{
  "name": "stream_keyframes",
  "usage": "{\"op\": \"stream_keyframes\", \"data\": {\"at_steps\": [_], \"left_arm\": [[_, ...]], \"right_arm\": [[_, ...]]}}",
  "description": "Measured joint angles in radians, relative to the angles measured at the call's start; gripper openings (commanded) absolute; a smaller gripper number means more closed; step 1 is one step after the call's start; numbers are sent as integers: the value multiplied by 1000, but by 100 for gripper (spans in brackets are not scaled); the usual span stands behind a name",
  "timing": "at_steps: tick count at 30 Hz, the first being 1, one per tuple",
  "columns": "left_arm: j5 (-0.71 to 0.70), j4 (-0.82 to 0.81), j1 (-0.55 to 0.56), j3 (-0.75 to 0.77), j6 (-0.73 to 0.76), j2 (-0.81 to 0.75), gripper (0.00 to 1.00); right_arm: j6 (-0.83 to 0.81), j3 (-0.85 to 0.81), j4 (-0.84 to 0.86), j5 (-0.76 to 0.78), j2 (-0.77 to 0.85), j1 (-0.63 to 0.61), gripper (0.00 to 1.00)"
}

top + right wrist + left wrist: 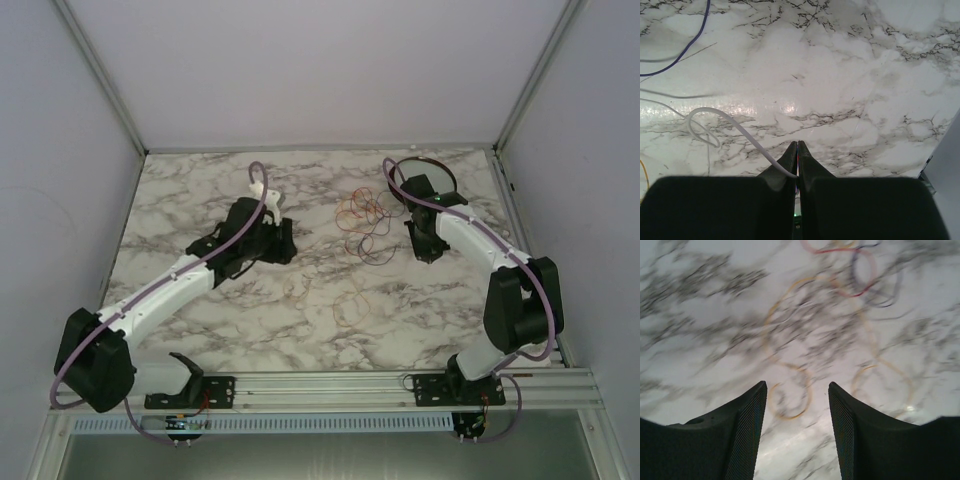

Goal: Zip-tie the wires
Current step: Straighten the cable at the center of the board.

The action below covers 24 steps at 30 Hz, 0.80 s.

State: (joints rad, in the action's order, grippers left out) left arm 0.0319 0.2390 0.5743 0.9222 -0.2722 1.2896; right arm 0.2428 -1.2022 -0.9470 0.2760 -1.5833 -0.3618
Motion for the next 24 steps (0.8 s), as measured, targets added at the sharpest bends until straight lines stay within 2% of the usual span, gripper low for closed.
{"op": "stream_keyframes", "data": {"at_steps": [4,10,17,24], "left_arm": [[51,-118,72,47,-61,77,54],[63,-231,168,112,-126,292,54],[27,-240,214,195,-160,471,49],[-29,-233,227,243,-163,534,40]], "right_arm": [[0,0,6,-6,0,0,0],[0,0,14,-15,2,0,0],[0,0,20,-24,6,0,0],[0,0,23,-24,14,0,0]]}}
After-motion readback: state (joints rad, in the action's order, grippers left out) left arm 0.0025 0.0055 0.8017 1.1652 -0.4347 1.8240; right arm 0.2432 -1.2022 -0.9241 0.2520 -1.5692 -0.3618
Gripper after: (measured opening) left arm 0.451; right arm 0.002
